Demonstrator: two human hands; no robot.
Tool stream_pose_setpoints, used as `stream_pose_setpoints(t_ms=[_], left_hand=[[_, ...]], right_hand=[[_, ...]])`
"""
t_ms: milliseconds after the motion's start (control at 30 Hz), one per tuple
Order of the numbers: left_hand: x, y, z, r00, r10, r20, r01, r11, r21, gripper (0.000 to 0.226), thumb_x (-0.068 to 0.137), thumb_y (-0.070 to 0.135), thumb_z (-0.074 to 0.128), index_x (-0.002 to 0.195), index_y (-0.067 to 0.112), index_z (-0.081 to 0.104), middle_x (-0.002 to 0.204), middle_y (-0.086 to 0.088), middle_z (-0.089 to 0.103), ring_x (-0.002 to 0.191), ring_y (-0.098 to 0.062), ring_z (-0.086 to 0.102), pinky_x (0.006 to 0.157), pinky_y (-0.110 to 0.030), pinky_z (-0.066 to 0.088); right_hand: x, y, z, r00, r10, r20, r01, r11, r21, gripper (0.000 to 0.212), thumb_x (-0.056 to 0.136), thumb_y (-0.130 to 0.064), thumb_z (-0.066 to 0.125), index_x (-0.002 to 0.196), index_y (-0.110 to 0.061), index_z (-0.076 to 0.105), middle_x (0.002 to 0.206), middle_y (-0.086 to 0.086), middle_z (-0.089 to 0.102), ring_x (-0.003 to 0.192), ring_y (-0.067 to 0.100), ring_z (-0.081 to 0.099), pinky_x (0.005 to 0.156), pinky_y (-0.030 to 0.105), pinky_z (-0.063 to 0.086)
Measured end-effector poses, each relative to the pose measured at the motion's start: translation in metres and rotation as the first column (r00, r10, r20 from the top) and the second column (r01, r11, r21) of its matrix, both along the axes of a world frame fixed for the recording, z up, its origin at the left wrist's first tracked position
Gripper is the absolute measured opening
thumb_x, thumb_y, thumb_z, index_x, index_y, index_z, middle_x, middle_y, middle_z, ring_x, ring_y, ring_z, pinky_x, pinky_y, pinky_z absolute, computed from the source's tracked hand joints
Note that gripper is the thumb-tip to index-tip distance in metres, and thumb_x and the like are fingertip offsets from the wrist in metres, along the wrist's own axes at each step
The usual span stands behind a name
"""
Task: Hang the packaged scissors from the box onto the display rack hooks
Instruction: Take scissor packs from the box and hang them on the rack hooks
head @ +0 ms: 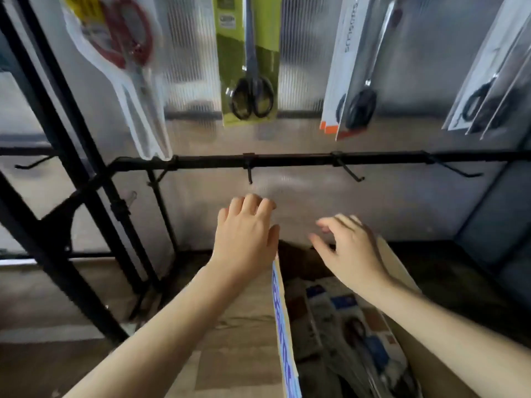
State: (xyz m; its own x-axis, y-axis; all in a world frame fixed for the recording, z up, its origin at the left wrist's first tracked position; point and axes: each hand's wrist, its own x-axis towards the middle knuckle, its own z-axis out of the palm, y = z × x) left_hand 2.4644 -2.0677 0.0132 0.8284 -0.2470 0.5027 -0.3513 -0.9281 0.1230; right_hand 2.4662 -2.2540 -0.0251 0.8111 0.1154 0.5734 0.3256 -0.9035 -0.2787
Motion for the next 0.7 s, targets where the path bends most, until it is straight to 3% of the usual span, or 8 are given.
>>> stream_pose_setpoints(t_ms=[100, 267, 400, 567, 700], left_hand=[[-0.002, -0.041, -0.041, 0.989, -0.068, -0.134, 0.077, 0.995, 0.056, 0.038, 0.092, 0.035, 0.049, 0.127, 0.020, 0.048, 0.129, -0.004, 0.047, 0.119, -0.029, 0.042, 0.093, -0.039, 0.036], [0.005, -0.096, -0.098, 0.929, -0.081, -0.362, 0.163, 0.966, 0.202, 0.045, 0.094, 0.040, 0.042, 0.136, 0.022, 0.037, 0.135, -0.004, 0.040, 0.124, -0.027, 0.034, 0.098, -0.039, 0.031], [0.019, -0.120, -0.137, 0.847, -0.051, -0.530, 0.242, 0.923, 0.298, 0.050, 0.096, 0.040, 0.044, 0.141, 0.022, 0.032, 0.141, -0.006, 0.036, 0.129, -0.027, 0.033, 0.104, -0.039, 0.030], [0.052, -0.123, -0.156, 0.855, 0.050, -0.516, 0.265, 0.814, 0.518, 0.047, 0.093, 0.031, 0.049, 0.137, 0.018, 0.037, 0.139, -0.009, 0.038, 0.127, -0.027, 0.035, 0.102, -0.038, 0.032], [0.079, -0.122, -0.162, 0.849, 0.100, -0.519, 0.245, 0.796, 0.554, 0.044, 0.093, 0.030, 0.050, 0.133, 0.016, 0.040, 0.136, -0.010, 0.040, 0.125, -0.028, 0.037, 0.100, -0.038, 0.033]], right_hand=[[-0.013, -0.051, -0.048, 0.985, -0.083, -0.153, 0.067, 0.992, -0.104, 0.028, 0.085, -0.035, 0.063, 0.097, -0.011, 0.070, 0.087, 0.002, 0.065, 0.085, 0.027, 0.060, 0.075, 0.034, 0.047], [-0.028, -0.102, -0.106, 0.927, -0.150, -0.343, 0.074, 0.972, -0.225, 0.037, 0.085, -0.043, 0.049, 0.096, -0.014, 0.069, 0.087, 0.001, 0.065, 0.083, 0.026, 0.062, 0.072, 0.036, 0.049], [-0.035, -0.112, -0.140, 0.890, -0.167, -0.425, 0.065, 0.968, -0.243, 0.039, 0.091, -0.042, 0.053, 0.120, -0.016, 0.061, 0.115, 0.000, 0.061, 0.109, 0.022, 0.054, 0.090, 0.035, 0.042], [-0.031, -0.115, -0.174, 0.847, -0.142, -0.513, -0.034, 0.947, -0.319, 0.044, 0.096, -0.045, 0.040, 0.131, -0.020, 0.050, 0.128, -0.002, 0.053, 0.121, 0.018, 0.044, 0.101, 0.032, 0.035], [-0.016, -0.111, -0.187, 0.828, -0.121, -0.548, -0.125, 0.912, -0.391, 0.042, 0.095, -0.041, 0.043, 0.129, -0.017, 0.049, 0.131, 0.001, 0.050, 0.122, 0.021, 0.043, 0.103, 0.034, 0.034]])
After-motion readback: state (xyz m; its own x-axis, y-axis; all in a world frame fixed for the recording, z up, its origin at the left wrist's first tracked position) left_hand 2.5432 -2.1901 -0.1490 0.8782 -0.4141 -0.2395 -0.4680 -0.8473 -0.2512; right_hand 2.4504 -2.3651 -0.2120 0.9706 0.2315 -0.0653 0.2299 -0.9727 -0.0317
